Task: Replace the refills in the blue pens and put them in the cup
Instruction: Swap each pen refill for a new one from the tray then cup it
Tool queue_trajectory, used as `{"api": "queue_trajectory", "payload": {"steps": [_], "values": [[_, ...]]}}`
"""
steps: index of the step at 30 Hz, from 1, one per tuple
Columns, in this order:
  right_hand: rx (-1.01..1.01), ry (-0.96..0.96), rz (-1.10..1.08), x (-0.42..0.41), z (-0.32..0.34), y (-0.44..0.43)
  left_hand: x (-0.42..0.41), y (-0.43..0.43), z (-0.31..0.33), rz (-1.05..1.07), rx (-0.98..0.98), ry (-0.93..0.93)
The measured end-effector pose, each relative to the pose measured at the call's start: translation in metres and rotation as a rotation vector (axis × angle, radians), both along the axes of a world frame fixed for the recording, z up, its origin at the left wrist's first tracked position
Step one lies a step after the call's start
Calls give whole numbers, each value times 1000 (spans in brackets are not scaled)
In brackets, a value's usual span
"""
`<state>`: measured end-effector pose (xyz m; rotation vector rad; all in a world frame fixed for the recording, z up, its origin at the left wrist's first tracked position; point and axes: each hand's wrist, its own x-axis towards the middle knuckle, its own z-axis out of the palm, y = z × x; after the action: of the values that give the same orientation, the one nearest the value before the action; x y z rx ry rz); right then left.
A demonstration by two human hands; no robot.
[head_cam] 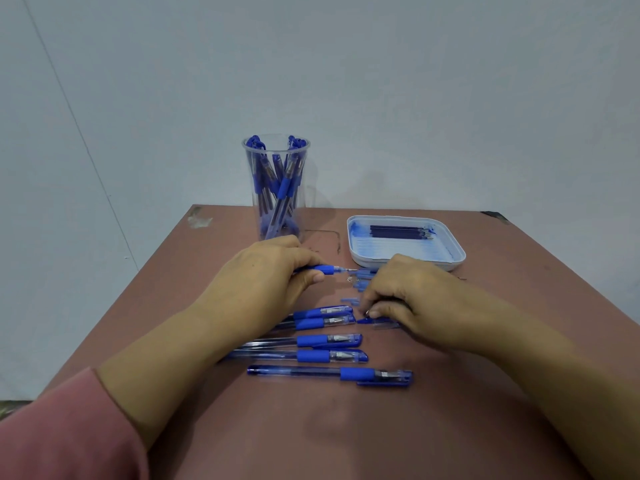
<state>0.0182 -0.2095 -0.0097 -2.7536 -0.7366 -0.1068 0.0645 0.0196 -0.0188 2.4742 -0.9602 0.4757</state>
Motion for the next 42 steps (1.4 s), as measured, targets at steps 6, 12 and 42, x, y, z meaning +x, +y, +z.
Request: {"api": "queue_trajectory", "payload": {"steps": [6,12,42], "values": [[99,-114,-7,1,-2,-5,2,-1,-1,-7,-4,0],[382,-317,-96,0,-9,4,-3,-4,-1,-43,-51,5],[264,-382,-21,5,-11,-12,-2,-6,-4,-76,-54,14]]}}
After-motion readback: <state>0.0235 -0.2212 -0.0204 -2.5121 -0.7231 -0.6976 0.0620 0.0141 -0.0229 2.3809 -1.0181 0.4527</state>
